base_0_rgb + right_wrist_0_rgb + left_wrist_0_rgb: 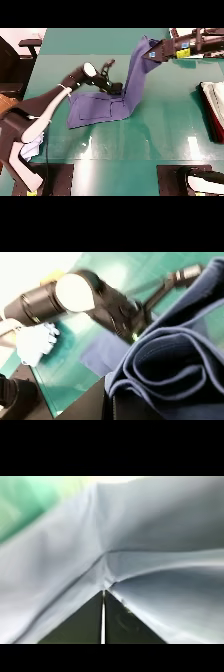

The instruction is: Fold the shirts.

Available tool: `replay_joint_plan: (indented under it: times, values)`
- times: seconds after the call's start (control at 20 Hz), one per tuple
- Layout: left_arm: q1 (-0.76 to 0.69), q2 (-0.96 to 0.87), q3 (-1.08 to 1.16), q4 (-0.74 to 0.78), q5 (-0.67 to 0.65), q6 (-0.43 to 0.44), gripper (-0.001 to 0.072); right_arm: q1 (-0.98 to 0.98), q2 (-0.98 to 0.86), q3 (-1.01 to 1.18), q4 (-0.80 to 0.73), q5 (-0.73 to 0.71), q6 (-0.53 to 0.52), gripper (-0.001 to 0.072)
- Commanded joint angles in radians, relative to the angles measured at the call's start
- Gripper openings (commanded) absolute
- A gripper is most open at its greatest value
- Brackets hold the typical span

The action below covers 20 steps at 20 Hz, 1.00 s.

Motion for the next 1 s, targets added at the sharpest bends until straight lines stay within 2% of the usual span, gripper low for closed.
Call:
replay_joint_plan:
  times: [0.0, 0.1, 0.2, 0.25, 0.3, 0.35, 0.4, 0.55, 0.7, 0.8, 0.95]
  values:
    - [0.132, 0.161, 0.045, 0.096, -0.072, 0.005, 0.0021, 0.154, -0.031, 0.003, 0.001, -0.118, 0.002, 0.0017]
    - [0.234, 0.291, 0.065, 0.164, -0.111, 0.011, 0.0021, 0.278, -0.091, 0.003, 0.001, -0.214, 0.0, 0.0017]
    - [0.319, 0.415, 0.069, 0.249, -0.127, 0.021, 0.0022, 0.414, -0.174, 0.003, 0.001, -0.346, -0.048, 0.0018]
    - [0.355, 0.471, 0.069, 0.294, -0.128, 0.021, 0.0022, 0.475, -0.221, 0.008, 0.0, -0.407, -0.075, 0.008]
    - [0.387, 0.514, 0.069, 0.323, -0.128, 0.021, 0.0022, 0.523, -0.273, 0.033, -0.005, -0.426, -0.079, 0.0304]
    - [0.416, 0.552, 0.069, 0.339, -0.128, 0.02, 0.0022, 0.551, -0.318, 0.065, -0.005, -0.41, -0.079, 0.0486]
    - [0.438, 0.579, 0.069, 0.341, -0.13, 0.02, 0.0022, 0.566, -0.356, 0.101, -0.013, -0.373, -0.079, 0.0528]
    - [0.466, 0.615, 0.069, 0.343, -0.148, 0.02, 0.0022, 0.532, -0.393, 0.156, -0.11, -0.238, -0.058, 0.0498]
    - [0.466, 0.614, 0.069, 0.341, -0.2, 0.021, 0.0022, 0.415, -0.38, 0.121, -0.17, -0.095, -0.034, 0.0475]
    - [0.466, 0.614, 0.069, 0.341, -0.218, 0.021, 0.0022, 0.311, -0.335, 0.003, -0.17, -0.069, -0.032, 0.0468]
    - [0.464, 0.614, 0.068, 0.338, -0.235, 0.021, 0.0022, 0.142, -0.225, -0.255, -0.17, -0.121, -0.031, 0.0447]
